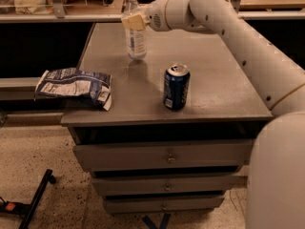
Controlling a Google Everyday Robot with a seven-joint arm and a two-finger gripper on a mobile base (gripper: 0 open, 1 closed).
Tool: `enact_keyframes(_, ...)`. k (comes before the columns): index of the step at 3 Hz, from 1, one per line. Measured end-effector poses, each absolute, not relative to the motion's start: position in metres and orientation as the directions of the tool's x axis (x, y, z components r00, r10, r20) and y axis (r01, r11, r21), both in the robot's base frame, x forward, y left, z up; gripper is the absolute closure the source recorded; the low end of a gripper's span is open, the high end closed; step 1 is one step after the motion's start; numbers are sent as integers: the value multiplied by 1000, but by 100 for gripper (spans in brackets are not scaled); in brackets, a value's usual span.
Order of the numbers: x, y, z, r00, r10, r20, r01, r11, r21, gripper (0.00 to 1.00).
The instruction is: Move blue plastic bottle near pepsi can
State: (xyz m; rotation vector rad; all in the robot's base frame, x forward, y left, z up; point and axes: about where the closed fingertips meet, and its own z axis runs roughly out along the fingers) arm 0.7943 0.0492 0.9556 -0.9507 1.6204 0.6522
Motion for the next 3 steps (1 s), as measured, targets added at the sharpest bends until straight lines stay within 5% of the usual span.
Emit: enact_keyframes(3, 748, 11, 959, -58, -182, -982, -874, 484, -38, 100)
